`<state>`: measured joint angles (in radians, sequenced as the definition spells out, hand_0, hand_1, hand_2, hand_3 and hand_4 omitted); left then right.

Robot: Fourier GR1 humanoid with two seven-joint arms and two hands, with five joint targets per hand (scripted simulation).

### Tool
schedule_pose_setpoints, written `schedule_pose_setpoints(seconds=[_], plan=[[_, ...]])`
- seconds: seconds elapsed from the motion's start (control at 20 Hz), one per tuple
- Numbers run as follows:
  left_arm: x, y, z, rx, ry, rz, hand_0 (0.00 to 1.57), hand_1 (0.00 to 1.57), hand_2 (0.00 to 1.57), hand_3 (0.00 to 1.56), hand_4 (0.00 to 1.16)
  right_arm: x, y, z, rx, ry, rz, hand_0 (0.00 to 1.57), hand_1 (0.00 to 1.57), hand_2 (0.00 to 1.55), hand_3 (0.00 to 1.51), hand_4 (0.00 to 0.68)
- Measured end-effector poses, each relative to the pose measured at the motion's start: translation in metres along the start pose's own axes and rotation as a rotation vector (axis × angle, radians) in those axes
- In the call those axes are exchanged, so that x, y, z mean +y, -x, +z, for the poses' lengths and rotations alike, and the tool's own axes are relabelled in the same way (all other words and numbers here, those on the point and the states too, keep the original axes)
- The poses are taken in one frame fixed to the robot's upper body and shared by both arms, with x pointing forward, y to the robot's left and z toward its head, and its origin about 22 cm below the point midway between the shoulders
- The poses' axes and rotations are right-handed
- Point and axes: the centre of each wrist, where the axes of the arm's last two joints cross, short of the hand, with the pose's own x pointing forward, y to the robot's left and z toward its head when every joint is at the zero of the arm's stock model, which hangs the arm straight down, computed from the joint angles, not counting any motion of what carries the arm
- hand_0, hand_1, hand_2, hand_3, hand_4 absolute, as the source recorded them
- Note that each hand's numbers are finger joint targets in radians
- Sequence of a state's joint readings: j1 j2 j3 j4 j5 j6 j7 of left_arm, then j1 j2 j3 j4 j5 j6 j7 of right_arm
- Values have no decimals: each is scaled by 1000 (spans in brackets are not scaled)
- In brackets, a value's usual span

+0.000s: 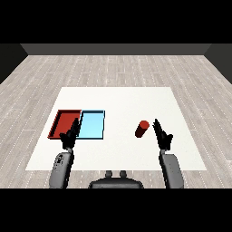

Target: Pick the red can and put it in the red box

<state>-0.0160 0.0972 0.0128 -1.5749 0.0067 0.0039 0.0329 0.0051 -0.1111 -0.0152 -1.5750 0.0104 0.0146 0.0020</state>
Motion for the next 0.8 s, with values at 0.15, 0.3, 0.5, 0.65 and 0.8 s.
schedule_pose_setpoints(seconds=[0.15, 0.3, 0.5, 0.65, 0.8], plan=[[-1, 0, -1, 2, 7, -6, 0, 0, 0, 0, 0, -24, 3, -3, 6, 8, -13, 0, 0, 0, 0, 0], [-4, 2, 0, 3, 8, -10, 0, 0, 0, 0, 0, -66, 9, -8, 8, 16, -18, 0, 0, 0, 0, 0], [-9, -19, -6, -263, 8, 53, 0, 0, 0, 0, 0, -84, -3, -11, -193, 11, -64, 0, 0, 0, 0, 0], [-9, -15, -6, -367, 2, 73, 0, 0, 0, 0, 0, -107, 0, -13, -271, 3, -88, 0, 0, 0, 0, 0], [-4, -6, -4, -412, 3, 79, 0, 0, 0, 0, 0, -120, 9, -18, -308, -6, -97, 0, 0, 0, 0, 0]])
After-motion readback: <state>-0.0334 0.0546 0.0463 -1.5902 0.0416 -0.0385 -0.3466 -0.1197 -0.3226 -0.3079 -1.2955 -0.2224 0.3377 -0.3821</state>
